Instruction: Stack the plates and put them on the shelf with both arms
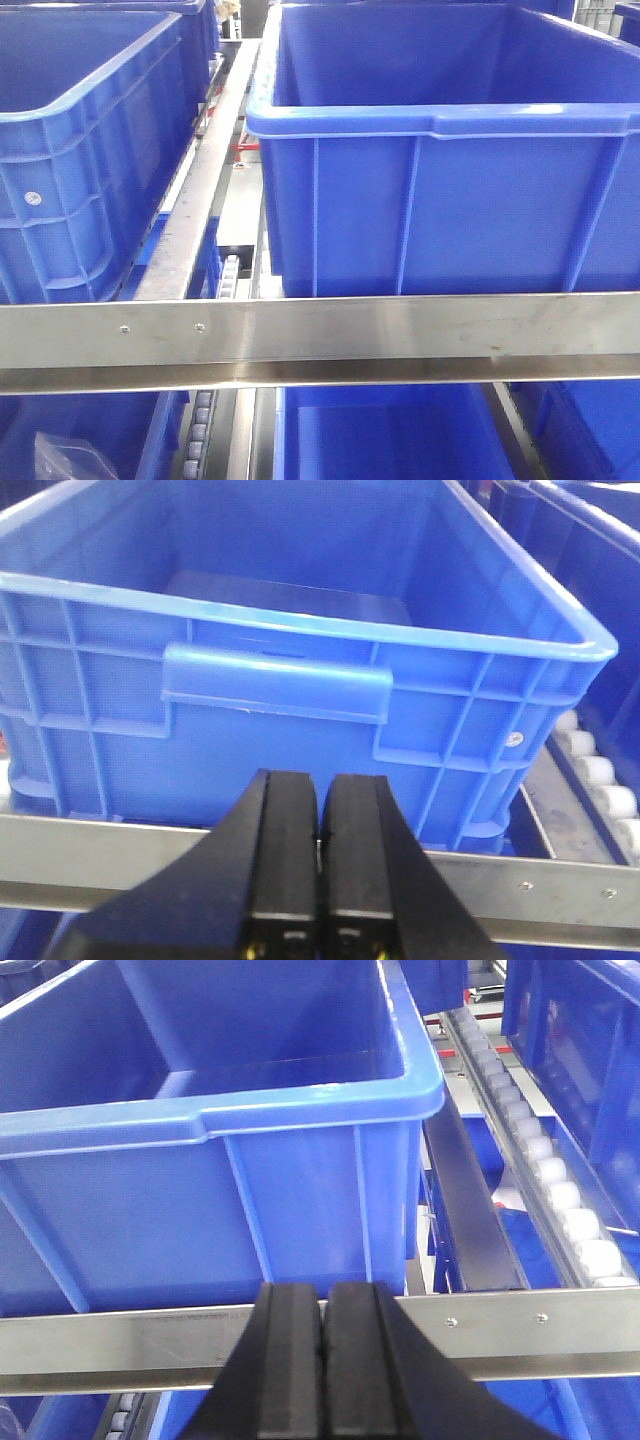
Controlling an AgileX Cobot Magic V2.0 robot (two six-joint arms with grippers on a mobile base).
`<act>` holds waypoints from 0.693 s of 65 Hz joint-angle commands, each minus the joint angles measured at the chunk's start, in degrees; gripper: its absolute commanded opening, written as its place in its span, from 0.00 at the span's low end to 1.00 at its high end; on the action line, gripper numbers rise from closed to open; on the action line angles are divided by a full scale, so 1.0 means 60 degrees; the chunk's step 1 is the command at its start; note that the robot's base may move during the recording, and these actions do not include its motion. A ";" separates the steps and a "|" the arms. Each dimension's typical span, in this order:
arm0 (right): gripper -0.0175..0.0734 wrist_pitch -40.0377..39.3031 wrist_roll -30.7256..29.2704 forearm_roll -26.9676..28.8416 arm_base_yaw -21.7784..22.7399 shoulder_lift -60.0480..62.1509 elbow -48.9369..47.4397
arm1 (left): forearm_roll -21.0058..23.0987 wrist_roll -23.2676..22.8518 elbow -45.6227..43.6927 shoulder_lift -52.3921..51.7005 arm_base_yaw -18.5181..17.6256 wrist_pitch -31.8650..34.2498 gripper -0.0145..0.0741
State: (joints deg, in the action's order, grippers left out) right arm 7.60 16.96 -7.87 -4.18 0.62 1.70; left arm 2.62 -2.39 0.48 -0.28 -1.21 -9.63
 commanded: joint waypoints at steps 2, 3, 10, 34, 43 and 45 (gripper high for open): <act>0.21 -0.0855 -0.0028 -0.0033 0.0065 0.0177 -0.0004 | -0.0091 -0.0025 0.0014 -0.0185 0.0028 0.0821 0.26; 0.21 -0.0855 -0.0028 -0.0033 0.0065 0.0177 -0.0004 | -0.0116 -0.0025 0.0014 -0.0185 0.0028 0.0821 0.26; 0.21 -0.0855 -0.0028 -0.0033 0.0065 0.0177 -0.0004 | -0.0154 -0.0025 0.0014 -0.0185 0.0028 0.0821 0.26; 0.21 -0.0855 -0.0028 -0.0033 0.0065 0.0177 -0.0004 | -0.0154 -0.0025 0.0014 -0.0185 0.0028 0.0821 0.26; 0.21 -0.0855 -0.0028 -0.0033 0.0065 0.0177 -0.0004 | -0.0154 -0.0025 0.0014 -0.0185 0.0028 0.0821 0.26; 0.21 -0.0855 -0.0028 -0.0033 0.0065 0.0177 -0.0004 | -0.0154 -0.0025 0.0014 -0.0185 0.0028 0.0821 0.26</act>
State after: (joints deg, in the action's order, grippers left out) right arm 7.60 16.96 -7.87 -4.18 0.62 1.70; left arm 1.60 -2.39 0.48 -0.28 -1.21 -9.63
